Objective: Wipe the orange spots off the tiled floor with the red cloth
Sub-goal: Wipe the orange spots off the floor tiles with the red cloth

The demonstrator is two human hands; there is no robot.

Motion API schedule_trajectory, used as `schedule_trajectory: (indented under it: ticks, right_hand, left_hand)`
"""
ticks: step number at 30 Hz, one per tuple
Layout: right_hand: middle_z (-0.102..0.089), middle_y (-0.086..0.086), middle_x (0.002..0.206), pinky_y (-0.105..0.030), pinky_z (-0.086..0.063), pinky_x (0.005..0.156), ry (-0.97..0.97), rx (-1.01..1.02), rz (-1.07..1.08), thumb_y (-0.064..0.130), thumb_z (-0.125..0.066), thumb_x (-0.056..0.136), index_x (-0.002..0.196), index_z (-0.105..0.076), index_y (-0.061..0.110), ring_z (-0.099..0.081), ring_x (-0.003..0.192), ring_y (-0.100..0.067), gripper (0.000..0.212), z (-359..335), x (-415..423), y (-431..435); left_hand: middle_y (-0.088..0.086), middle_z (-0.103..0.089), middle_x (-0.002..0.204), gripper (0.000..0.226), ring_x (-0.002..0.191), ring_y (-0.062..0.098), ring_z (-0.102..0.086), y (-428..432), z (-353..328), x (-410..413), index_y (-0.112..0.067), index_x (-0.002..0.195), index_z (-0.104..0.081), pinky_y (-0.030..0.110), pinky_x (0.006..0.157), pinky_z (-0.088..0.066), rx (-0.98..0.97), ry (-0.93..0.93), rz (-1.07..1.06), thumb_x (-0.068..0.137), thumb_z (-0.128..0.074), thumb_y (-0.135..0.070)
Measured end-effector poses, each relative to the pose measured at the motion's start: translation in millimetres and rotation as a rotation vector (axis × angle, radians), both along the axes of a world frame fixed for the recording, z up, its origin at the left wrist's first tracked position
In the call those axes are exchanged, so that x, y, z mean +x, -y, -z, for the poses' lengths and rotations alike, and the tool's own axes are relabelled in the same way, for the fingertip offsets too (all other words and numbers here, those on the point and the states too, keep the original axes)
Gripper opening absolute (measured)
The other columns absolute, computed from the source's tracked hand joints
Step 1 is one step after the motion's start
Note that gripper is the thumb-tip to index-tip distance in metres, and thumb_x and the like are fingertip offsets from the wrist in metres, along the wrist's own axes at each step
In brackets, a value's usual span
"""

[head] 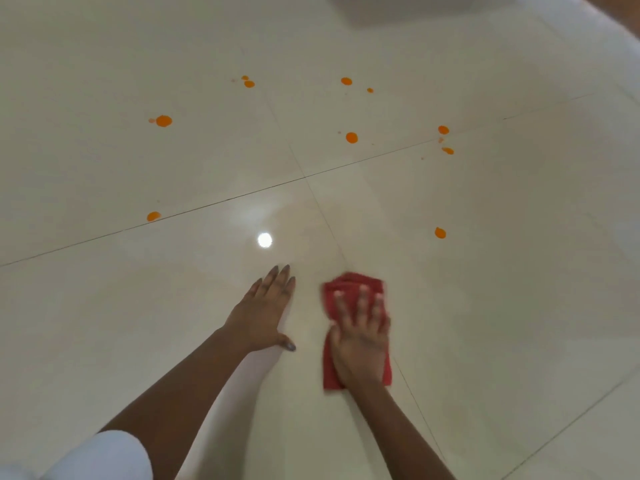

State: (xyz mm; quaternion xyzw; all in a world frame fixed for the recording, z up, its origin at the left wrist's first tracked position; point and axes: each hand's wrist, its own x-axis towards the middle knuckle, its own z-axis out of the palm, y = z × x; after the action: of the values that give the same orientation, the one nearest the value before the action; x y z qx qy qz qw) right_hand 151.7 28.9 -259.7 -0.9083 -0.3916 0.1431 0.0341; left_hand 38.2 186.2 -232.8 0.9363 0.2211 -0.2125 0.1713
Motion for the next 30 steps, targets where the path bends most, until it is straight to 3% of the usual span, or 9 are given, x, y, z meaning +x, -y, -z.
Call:
schedule_trajectory:
  ticks: [2,3,7,10,15,18,23,27,30]
  right_hand:
    - [-0.032,-0.011,0.150,-0.057,-0.026,0.107,0.048,-0.004,-0.252,0.040,-0.033,0.085,0.141,-0.033,0.034,-0.026,0.137,-0.038,0.057,-2.3,8.3,-11.2]
    - [-0.026,-0.009,0.153,-0.057,-0.022,0.108,0.048,-0.016,-0.262,0.041,-0.030,0.086,0.142,-0.030,0.035,-0.021,0.140,-0.037,0.057,-5.1,24.9,-16.7]
    - [0.008,-0.004,0.158,-0.049,-0.003,0.114,-0.037,-0.105,0.114,0.043,-0.022,0.097,0.146,-0.003,0.040,0.011,0.143,-0.029,0.053,-9.5,78.4,0.8]
    - [0.018,-0.001,0.156,-0.047,0.000,0.114,-0.202,-0.159,0.148,0.048,-0.021,0.098,0.145,0.002,0.042,0.017,0.142,-0.028,0.053,-19.9,83.6,12.2]
    - [0.014,-0.008,0.156,-0.049,-0.005,0.115,-0.483,-0.283,0.121,0.041,-0.027,0.100,0.148,-0.005,0.034,0.010,0.142,-0.035,0.054,-48.4,116.2,-1.7]
    - [0.005,-0.018,0.156,-0.039,-0.001,0.114,-0.533,-0.268,0.117,0.029,-0.028,0.102,0.149,-0.005,0.021,0.005,0.143,-0.033,0.053,-82.0,109.3,-5.3]
    - [-0.005,-0.013,0.157,-0.037,-0.009,0.114,-0.406,-0.181,0.204,0.027,-0.031,0.100,0.148,-0.014,0.023,-0.004,0.144,-0.028,0.051,-112.1,84.0,-0.6]
    - [0.006,-0.006,0.158,-0.044,-0.004,0.115,-0.176,-0.160,0.166,0.046,-0.015,0.096,0.148,-0.010,0.033,0.008,0.144,-0.029,0.054,-82.3,74.8,0.2]
    - [-0.012,-0.006,0.156,-0.049,-0.012,0.114,-0.054,-0.126,0.086,0.046,-0.018,0.089,0.145,-0.024,0.035,-0.008,0.142,-0.038,0.057,-53.6,68.8,2.6]
  left_hand:
    - [0.009,0.024,0.153,0.122,0.137,0.022,0.027,1.2,-4.4,6.5,-0.010,0.145,0.014,0.036,0.114,0.009,-0.003,0.003,0.030,0.067,-0.060,-0.069]
    - [0.008,0.024,0.153,0.122,0.138,0.022,0.026,2.7,-7.0,13.6,-0.010,0.145,0.014,0.037,0.114,0.009,-0.012,0.010,0.018,0.067,-0.059,-0.069]
    - [0.007,0.023,0.153,0.117,0.141,0.026,0.019,13.1,-12.3,52.3,-0.011,0.146,0.008,0.044,0.115,0.001,0.004,-0.031,-0.039,0.070,-0.065,-0.061]
    - [0.010,0.023,0.153,0.113,0.140,0.031,0.019,28.5,-10.9,75.3,-0.010,0.146,0.010,0.050,0.113,0.000,0.005,-0.155,-0.165,0.074,-0.069,-0.049]
    - [0.016,0.008,0.155,0.079,0.141,0.036,0.013,43.5,-35.3,109.3,-0.003,0.146,-0.001,0.054,0.112,0.002,-0.015,-0.308,-0.256,0.091,-0.051,-0.028]
    - [0.017,-0.002,0.155,0.071,0.142,0.036,0.007,33.9,-59.4,125.3,-0.002,0.145,-0.008,0.054,0.113,0.000,-0.035,-0.328,-0.239,0.092,-0.048,-0.026]
    - [0.011,-0.009,0.156,0.067,0.143,0.031,0.002,30.9,-90.3,143.1,-0.006,0.145,-0.012,0.050,0.115,-0.002,-0.085,-0.238,-0.194,0.090,-0.047,-0.022]
    - [0.010,0.008,0.156,0.091,0.142,0.029,0.011,6.7,-76.6,140.8,-0.008,0.146,0.000,0.048,0.114,0.000,-0.068,-0.155,-0.084,0.084,-0.062,-0.032]
    - [0.009,0.016,0.155,0.105,0.142,0.026,0.014,-12.3,-55.0,140.6,-0.009,0.146,0.006,0.045,0.114,0.000,0.007,-0.030,0.059,0.079,-0.064,-0.049]
